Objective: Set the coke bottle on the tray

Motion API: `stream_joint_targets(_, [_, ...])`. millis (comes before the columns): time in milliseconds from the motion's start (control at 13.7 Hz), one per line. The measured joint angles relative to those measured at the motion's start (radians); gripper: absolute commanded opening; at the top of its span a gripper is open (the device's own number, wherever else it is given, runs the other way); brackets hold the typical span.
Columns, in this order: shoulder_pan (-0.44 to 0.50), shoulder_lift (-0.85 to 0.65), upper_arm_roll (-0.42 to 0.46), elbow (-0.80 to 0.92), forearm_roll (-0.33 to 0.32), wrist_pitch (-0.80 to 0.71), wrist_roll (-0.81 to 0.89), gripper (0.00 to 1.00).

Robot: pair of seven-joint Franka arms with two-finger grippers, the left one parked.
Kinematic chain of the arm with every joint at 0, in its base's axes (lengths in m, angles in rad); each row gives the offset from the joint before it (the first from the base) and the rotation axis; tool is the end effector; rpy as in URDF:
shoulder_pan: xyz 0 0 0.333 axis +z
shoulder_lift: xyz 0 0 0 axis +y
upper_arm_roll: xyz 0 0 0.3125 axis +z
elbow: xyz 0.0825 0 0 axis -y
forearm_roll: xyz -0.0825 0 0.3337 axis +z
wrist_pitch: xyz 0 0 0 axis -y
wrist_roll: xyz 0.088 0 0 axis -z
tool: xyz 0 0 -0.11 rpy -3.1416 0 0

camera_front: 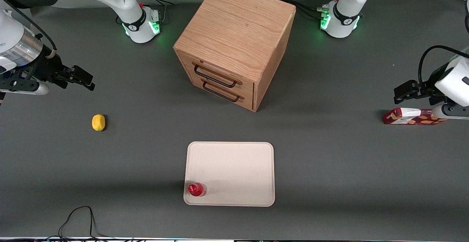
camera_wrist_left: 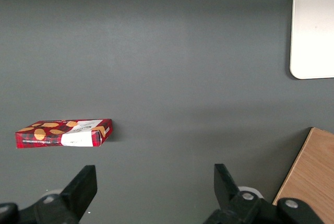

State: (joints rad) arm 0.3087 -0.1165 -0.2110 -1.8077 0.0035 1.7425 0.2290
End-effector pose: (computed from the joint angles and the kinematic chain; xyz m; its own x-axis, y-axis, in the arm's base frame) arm 0.4792 0.0417 0.5882 0.9905 -0.1313 0.0411 -0.1298 -0.9908 -0.0381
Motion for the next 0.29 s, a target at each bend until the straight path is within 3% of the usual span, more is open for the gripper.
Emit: stream_joint_targets(293, [-0.001,0.014,-0.044,0.006,-0.016,0.0,-0.075,1.0])
